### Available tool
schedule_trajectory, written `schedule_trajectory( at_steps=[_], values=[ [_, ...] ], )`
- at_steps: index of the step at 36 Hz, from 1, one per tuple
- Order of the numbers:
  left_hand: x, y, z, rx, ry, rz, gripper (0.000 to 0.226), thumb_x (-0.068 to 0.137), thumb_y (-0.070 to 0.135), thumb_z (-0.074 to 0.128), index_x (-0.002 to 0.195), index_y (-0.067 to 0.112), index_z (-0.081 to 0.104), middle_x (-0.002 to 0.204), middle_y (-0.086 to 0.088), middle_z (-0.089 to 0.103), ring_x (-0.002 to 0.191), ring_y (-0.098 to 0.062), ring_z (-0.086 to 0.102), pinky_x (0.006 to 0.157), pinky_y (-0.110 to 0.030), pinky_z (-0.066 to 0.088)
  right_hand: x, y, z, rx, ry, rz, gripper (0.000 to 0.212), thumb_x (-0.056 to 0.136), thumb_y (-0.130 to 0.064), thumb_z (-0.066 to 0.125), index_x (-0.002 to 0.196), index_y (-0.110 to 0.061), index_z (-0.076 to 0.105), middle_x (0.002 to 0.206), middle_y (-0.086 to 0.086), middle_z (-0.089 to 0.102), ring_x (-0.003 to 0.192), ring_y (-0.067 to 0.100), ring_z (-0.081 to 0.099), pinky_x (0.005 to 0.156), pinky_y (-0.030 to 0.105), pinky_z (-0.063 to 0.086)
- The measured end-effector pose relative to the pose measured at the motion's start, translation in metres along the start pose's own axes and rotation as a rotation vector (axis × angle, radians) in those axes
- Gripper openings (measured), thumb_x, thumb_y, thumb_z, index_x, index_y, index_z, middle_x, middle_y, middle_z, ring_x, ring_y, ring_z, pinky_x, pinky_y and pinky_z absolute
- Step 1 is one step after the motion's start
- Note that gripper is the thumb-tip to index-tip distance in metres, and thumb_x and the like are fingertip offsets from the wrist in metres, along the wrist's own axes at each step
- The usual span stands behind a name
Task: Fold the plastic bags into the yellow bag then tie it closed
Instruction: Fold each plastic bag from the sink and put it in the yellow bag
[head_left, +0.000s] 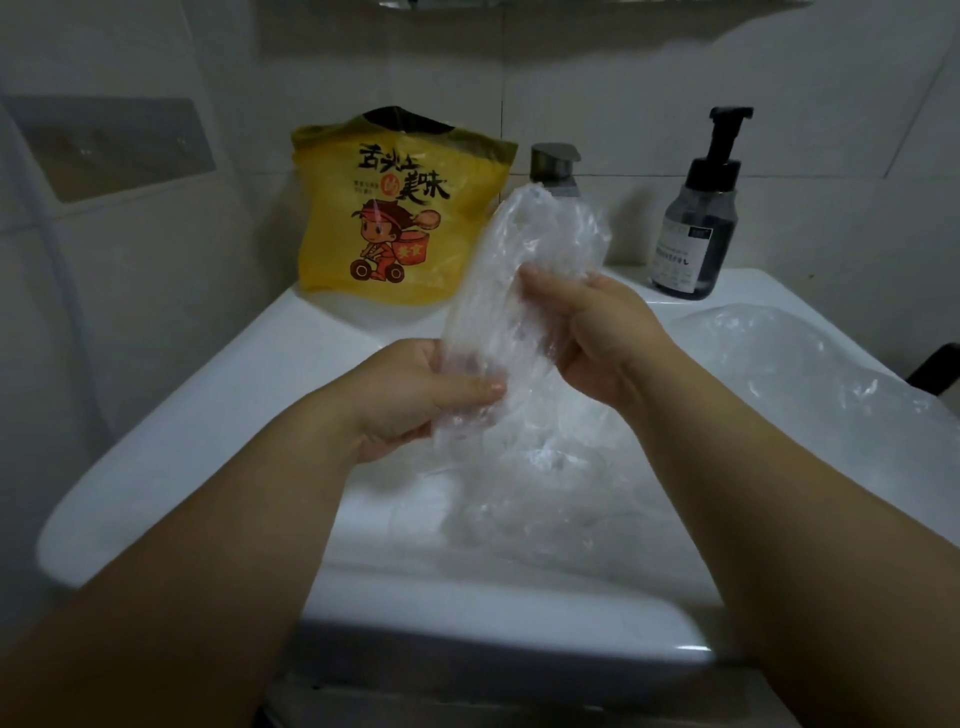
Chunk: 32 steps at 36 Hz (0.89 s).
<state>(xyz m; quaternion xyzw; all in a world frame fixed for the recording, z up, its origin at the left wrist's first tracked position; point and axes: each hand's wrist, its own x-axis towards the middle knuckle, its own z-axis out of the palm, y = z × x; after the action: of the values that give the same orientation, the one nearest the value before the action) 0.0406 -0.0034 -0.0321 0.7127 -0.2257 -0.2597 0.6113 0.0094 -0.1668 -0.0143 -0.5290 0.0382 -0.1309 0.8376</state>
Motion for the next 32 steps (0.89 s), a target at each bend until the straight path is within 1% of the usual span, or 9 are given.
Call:
schedule_trajectory(
  at_steps=[3, 6, 9, 12, 16, 18, 20, 23, 32],
  values=[
    [0.002, 0.003, 0.001, -0.106, 0.075, 0.059, 0.007, 0.084, 0.01, 0.067, 0.09, 0.007, 0.065, 0.063, -0.002, 0.062, 0.057, -0.008, 0.062, 0.042, -0.015, 0.04, 0.003, 0.002, -0.002, 0.03, -0.087, 0.02, 0.059, 0.084, -0.041, 0.065, 0.131, -0.007, 0.052, 0.119, 0.011, 0.067, 0.11, 0.026, 0.064, 0.101, 0.042, 0.047],
    [0.003, 0.006, 0.0, -0.188, 0.094, 0.103, 0.018, 0.082, 0.009, 0.066, 0.101, 0.006, 0.066, 0.068, 0.0, 0.067, 0.057, -0.006, 0.061, 0.045, -0.016, 0.043, 0.0, 0.014, 0.002, -0.186, -0.302, 0.183, 0.074, 0.075, -0.061, 0.058, 0.133, -0.015, 0.05, 0.126, 0.007, 0.063, 0.121, 0.026, 0.056, 0.109, 0.046, 0.033],
    [0.001, 0.004, 0.002, -0.078, 0.056, 0.064, 0.016, 0.089, -0.002, 0.059, 0.1, 0.006, 0.068, 0.074, -0.002, 0.071, 0.065, -0.007, 0.065, 0.053, -0.018, 0.049, -0.001, 0.029, 0.007, -0.387, -0.361, 0.266, 0.054, 0.081, -0.042, 0.067, 0.121, -0.007, 0.061, 0.113, 0.01, 0.068, 0.109, 0.025, 0.062, 0.102, 0.043, 0.043],
    [-0.002, 0.003, 0.005, -0.019, -0.003, -0.001, 0.003, 0.089, 0.009, 0.064, 0.091, 0.01, 0.066, 0.076, 0.0, 0.073, 0.069, -0.007, 0.069, 0.056, -0.017, 0.052, 0.002, 0.026, 0.007, -0.27, -0.295, 0.238, 0.03, 0.092, -0.025, 0.059, 0.108, 0.0, 0.06, 0.083, 0.007, 0.07, 0.075, 0.02, 0.065, 0.066, 0.026, 0.052],
    [-0.002, 0.006, 0.005, -0.006, 0.039, 0.001, 0.007, 0.09, 0.007, 0.063, 0.084, 0.011, 0.066, 0.069, -0.003, 0.067, 0.054, -0.001, 0.061, 0.047, -0.013, 0.045, 0.003, 0.022, 0.003, -0.249, -0.355, 0.259, 0.035, 0.086, -0.03, 0.061, 0.11, -0.004, 0.06, 0.09, 0.008, 0.065, 0.089, 0.024, 0.059, 0.091, 0.034, 0.045],
    [-0.002, 0.007, 0.005, 0.009, 0.054, 0.0, 0.01, 0.089, 0.002, 0.062, 0.082, 0.009, 0.066, 0.056, 0.001, 0.062, 0.048, -0.001, 0.056, 0.044, -0.011, 0.042, -0.001, 0.026, 0.004, -0.351, -0.432, 0.336, 0.026, 0.09, -0.031, 0.056, 0.102, -0.009, 0.063, 0.078, 0.002, 0.066, 0.081, 0.015, 0.062, 0.099, 0.037, 0.04],
    [-0.004, 0.008, 0.005, 0.084, 0.011, -0.032, 0.01, 0.09, 0.003, 0.06, 0.082, 0.003, 0.065, 0.049, 0.005, 0.06, 0.046, -0.001, 0.053, 0.042, -0.011, 0.039, -0.002, 0.025, 0.005, -0.324, -0.471, 0.404, 0.022, 0.095, -0.031, 0.049, 0.097, -0.014, 0.062, 0.073, -0.001, 0.065, 0.07, 0.012, 0.06, 0.088, 0.033, 0.04],
    [-0.006, 0.006, 0.005, 0.176, -0.094, -0.088, 0.01, 0.09, 0.01, 0.063, 0.086, 0.003, 0.069, 0.066, 0.003, 0.072, 0.046, 0.002, 0.053, 0.043, -0.011, 0.04, -0.001, 0.016, 0.005, -0.174, -0.465, 0.388, 0.023, 0.099, -0.033, 0.038, 0.096, -0.02, 0.057, 0.088, 0.0, 0.06, 0.077, 0.015, 0.054, 0.075, 0.029, 0.04],
    [-0.005, -0.002, -0.005, 0.371, -0.224, -0.243, 0.007, 0.089, 0.013, 0.068, 0.091, 0.008, 0.072, 0.08, 0.002, 0.075, 0.06, -0.001, 0.064, 0.051, -0.014, 0.046, 0.008, -0.011, -0.015, 0.077, -0.305, 0.209, 0.027, 0.101, -0.032, 0.04, 0.092, -0.014, 0.058, 0.081, 0.001, 0.061, 0.073, 0.013, 0.061, 0.07, 0.029, 0.054]
  ],
)
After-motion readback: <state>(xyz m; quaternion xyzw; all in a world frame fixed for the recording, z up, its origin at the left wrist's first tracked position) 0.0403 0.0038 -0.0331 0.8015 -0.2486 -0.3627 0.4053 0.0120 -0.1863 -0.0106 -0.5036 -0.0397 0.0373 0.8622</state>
